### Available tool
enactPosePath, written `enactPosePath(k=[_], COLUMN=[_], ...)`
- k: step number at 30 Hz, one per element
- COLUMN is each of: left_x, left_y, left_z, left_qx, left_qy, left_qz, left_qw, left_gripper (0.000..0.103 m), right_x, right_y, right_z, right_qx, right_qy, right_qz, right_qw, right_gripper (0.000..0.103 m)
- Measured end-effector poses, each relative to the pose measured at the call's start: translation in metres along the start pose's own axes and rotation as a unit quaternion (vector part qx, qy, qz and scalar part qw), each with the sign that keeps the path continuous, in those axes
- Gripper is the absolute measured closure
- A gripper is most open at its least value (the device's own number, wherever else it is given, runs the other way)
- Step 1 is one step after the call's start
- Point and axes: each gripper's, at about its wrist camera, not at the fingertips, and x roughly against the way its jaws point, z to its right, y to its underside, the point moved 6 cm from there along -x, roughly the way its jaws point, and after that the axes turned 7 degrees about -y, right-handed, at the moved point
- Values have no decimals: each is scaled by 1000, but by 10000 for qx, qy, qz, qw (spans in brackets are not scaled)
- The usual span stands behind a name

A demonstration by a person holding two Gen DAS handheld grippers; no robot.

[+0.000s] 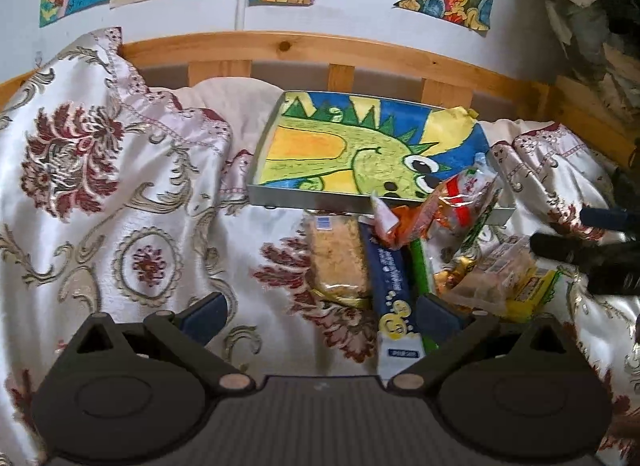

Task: Organize snacks
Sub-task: 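Lower the right tool onto the clear nut bag while the left tool approaches the green tube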

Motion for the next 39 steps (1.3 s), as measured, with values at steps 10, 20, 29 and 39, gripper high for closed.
enactPosePath(k=[10,20,29,39], left_x=[-5,-11,-44,-67], left_y=[9,11,13,13], left_z=[46,99,102,97], left_qx=[-777,-1721,-1359,-1081], left_qy=[535,1489,1918,2155], left_qz=[180,54,-649,-1173], left_qw=[9954,9738,9698,9634], left_gripper=[1,0,3,13], right_x=[-17,-37,-65,-84], right_y=[8,21,32,31], right_z=[12,53,88,103], right_qx=[-19,-1250,-2360,-2524], right_qy=[-153,-590,-1286,-1417], right_qz=[-493,-882,-878,-721], right_qw=[9987,9865,9592,9545], right_gripper=[1,1,1,19])
